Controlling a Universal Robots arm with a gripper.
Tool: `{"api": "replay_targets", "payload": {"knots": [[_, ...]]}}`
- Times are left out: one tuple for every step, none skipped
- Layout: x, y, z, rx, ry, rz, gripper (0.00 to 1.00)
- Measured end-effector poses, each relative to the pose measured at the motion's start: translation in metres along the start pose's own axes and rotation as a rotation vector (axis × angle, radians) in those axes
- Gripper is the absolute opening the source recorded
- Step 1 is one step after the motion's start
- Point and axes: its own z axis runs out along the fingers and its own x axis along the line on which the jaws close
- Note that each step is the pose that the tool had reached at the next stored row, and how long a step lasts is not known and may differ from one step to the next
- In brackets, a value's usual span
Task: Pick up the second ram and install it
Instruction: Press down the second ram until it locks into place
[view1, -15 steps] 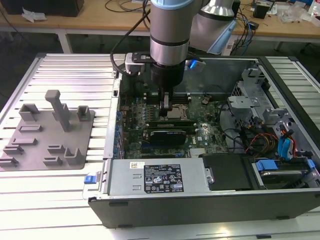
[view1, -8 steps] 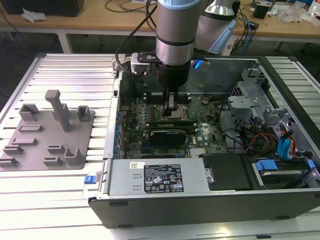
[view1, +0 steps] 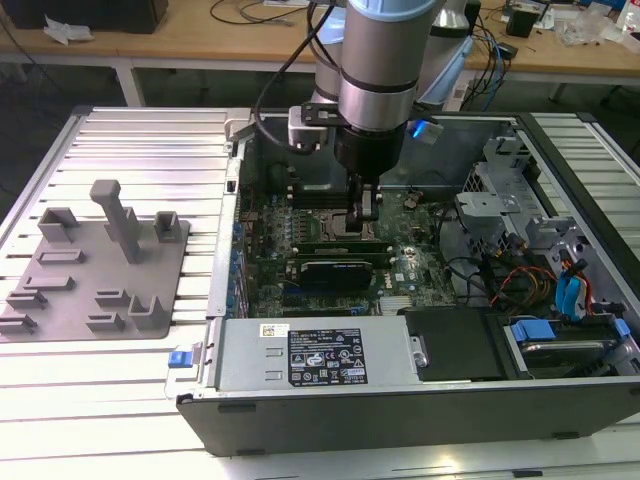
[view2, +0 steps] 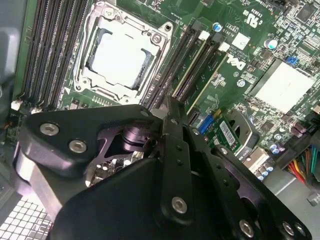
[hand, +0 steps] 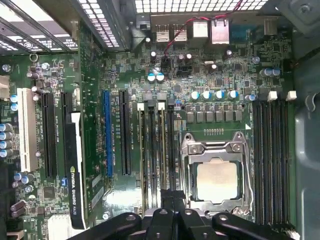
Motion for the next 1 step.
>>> {"api": "replay_targets", "payload": {"knots": [[0.0,-0.0001,0.0,0.0,0.0,0.0,0.08]]}}
